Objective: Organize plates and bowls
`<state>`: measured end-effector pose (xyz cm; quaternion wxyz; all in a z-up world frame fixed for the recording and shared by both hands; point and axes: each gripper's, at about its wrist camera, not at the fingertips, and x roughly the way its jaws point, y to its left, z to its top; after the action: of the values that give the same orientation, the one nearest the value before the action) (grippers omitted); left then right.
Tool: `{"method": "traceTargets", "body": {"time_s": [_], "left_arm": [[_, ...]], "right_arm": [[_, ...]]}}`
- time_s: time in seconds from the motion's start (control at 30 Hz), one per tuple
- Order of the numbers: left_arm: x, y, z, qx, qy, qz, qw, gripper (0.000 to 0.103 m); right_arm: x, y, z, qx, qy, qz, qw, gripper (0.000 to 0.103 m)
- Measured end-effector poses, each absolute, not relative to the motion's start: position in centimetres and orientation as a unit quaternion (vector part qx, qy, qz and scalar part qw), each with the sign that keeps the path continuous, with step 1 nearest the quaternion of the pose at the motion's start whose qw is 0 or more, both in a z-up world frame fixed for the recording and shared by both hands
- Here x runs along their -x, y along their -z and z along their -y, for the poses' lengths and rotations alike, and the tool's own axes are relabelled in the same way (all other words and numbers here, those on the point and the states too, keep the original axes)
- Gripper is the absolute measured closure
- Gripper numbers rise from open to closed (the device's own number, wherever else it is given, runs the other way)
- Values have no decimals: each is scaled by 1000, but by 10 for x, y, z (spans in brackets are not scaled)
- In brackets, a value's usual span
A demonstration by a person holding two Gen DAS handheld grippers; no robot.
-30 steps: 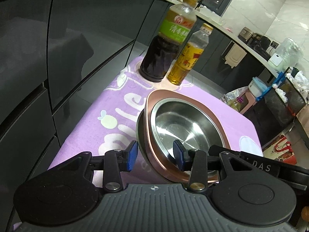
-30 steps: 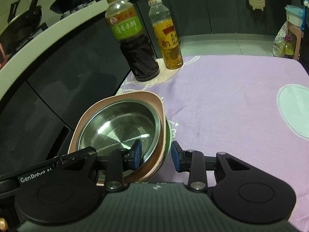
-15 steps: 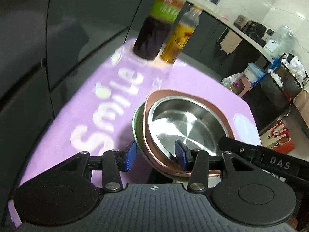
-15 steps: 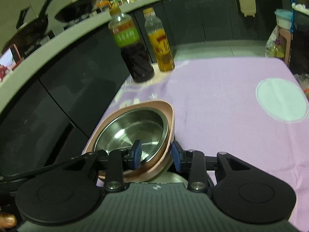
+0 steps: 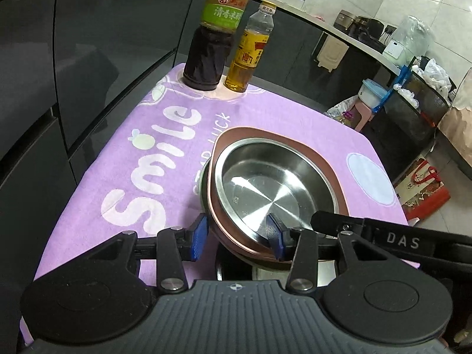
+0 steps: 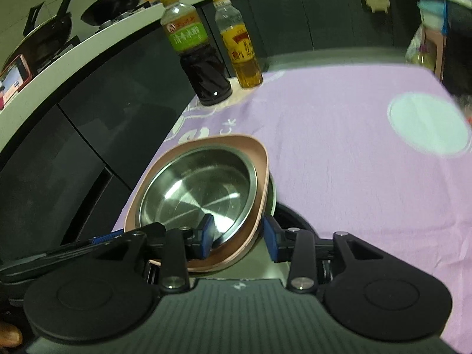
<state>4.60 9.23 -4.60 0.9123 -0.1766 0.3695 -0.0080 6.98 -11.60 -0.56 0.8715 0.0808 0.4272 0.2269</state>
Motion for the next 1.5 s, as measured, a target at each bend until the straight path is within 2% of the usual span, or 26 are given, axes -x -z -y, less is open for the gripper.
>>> {"method": "traceTargets", "body": {"time_s": [0.23,0.43,0.57,0.77,1.2,1.5], "left_arm": [[-44,48,-93,174,14,-365,915,61],[-46,46,-108,217,36,-379,899,62],[-50,49,-115,220,5,-375,900,62],[-68,67,-117,268,44,-414,869,63],[-53,51,-95,228,53,-412,880,62],[-43,68,-94,263,75,-465,842,62]], "right_arm": [[-76,13,115,-97,-219,-441,865,68],[-76,17,115,-83,-205,-438,871,78],[-75,18,115,-82,-202,-438,872,78],[-78,19,114,-82,-205,-441,870,76],[-60,2,126,-85,-207,-422,878,76],[-59,9,133,-86,-197,-439,873,76]]}}
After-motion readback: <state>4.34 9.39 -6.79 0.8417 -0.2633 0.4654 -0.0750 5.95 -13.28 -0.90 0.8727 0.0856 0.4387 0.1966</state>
